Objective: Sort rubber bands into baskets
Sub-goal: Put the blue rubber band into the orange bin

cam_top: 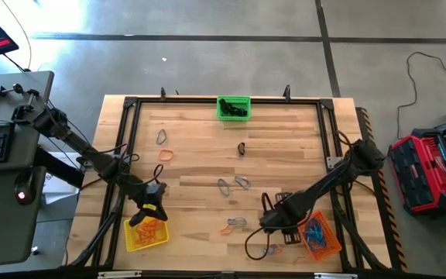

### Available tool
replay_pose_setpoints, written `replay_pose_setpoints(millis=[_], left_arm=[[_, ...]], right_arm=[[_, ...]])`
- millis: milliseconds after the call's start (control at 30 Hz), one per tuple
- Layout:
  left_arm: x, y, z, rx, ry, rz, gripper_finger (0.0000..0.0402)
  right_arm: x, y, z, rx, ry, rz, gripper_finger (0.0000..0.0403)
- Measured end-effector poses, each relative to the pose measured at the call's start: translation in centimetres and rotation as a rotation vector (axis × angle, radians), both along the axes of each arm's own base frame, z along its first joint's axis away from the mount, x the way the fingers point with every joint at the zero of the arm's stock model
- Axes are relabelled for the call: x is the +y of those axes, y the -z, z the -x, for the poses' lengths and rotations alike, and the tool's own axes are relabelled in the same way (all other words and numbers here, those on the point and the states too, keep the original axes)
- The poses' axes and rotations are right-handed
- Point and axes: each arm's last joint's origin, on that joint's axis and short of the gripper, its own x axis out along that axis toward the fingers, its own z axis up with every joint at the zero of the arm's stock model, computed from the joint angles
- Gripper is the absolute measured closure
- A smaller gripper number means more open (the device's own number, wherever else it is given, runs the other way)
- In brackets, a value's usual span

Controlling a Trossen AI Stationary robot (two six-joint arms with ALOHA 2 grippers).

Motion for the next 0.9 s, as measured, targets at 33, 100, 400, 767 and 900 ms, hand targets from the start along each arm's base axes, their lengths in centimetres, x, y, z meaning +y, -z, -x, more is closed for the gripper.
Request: replay_pose_setpoints(millis=[33, 100, 400, 767, 900], left_arm=[[0.0, 0.0, 0.0, 0.0, 0.0, -0.001, 0.0392], [0.0, 0.0, 0.0, -0.003, 0.003, -0.004, 0.0392], [0.0, 0.0, 0.0, -0.004, 0.002, -0.005, 0.0392], [0.1, 0.0, -0.1, -0.026, -0.017, -0.029, 0.0392], [0.1, 0.0, -0.1, -0.035, -0.046, -0.043, 0.0392]], right_arm=[[0.0, 0.2, 0.0, 0.005, -0.012, -0.002, 0.0227], [0.1, 0.5, -0.1, 0.014, -0.034, -0.001, 0.0227], [0.3, 2.4, -0.3, 0.077, -0.116, -0.009, 0.026], [0.3, 1.9, -1.1, 0.033, -0.161, 0.037, 0.0391], [0.2, 0.6, -2.5, -0.037, -0.146, 0.077, 0.0398]])
